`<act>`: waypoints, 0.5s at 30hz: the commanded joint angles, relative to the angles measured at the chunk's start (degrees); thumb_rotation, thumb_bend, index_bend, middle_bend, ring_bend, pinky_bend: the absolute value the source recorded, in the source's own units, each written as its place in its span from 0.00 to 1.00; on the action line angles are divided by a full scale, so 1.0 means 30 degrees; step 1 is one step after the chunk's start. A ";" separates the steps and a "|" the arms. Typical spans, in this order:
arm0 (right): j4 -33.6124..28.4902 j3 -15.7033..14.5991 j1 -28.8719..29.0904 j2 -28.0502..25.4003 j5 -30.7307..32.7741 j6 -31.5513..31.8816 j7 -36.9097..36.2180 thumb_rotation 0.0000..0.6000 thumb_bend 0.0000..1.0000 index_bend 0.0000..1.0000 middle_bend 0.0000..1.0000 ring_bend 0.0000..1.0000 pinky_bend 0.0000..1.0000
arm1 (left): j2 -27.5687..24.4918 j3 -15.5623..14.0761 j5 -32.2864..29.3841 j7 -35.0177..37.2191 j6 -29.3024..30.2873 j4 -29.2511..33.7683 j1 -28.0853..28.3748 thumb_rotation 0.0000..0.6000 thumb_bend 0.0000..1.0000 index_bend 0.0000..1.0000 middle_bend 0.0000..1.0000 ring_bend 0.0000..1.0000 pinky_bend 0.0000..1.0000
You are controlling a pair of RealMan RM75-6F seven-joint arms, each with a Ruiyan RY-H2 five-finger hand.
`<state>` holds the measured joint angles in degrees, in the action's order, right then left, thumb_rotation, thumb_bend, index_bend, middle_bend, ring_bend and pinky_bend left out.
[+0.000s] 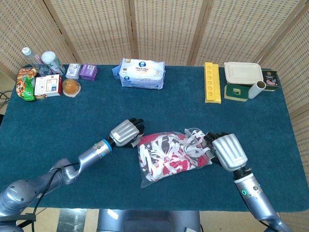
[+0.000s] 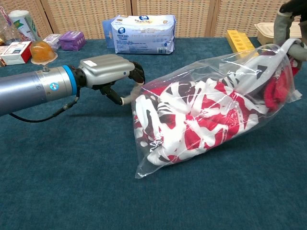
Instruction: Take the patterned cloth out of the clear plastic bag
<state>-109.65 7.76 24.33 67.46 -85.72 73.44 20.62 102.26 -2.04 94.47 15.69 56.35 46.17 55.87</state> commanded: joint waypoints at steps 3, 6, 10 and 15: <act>-0.0312 -0.0021 0.0020 0.0113 -0.0108 0.0050 0.0340 1.00 0.65 0.74 0.53 0.67 0.65 | -0.1299 -0.0410 0.0438 0.0382 0.0786 0.0689 -0.0380 1.00 0.49 0.68 0.35 0.17 0.26; -0.0420 0.0010 0.0051 0.0202 -0.0037 0.0032 0.0592 1.00 0.65 0.74 0.53 0.67 0.65 | -0.1846 -0.0630 0.0579 0.0462 0.0940 0.0936 -0.0550 1.00 0.49 0.68 0.35 0.17 0.27; -0.0448 0.0050 0.0014 0.0345 0.0200 0.0095 0.0958 1.00 0.65 0.74 0.53 0.67 0.65 | -0.2742 -0.1046 0.0709 0.0473 0.1249 0.1182 -0.1055 1.00 0.49 0.69 0.35 0.17 0.28; -0.0446 0.0082 -0.0043 0.0457 0.0350 0.0220 0.1307 1.00 0.65 0.74 0.53 0.67 0.65 | -0.3575 -0.1337 0.0825 0.0621 0.1700 0.1424 -0.1570 1.00 0.49 0.68 0.36 0.18 0.29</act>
<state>-111.01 7.97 24.25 68.77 -84.78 74.00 24.40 91.97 -5.83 96.85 17.44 61.10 50.24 51.50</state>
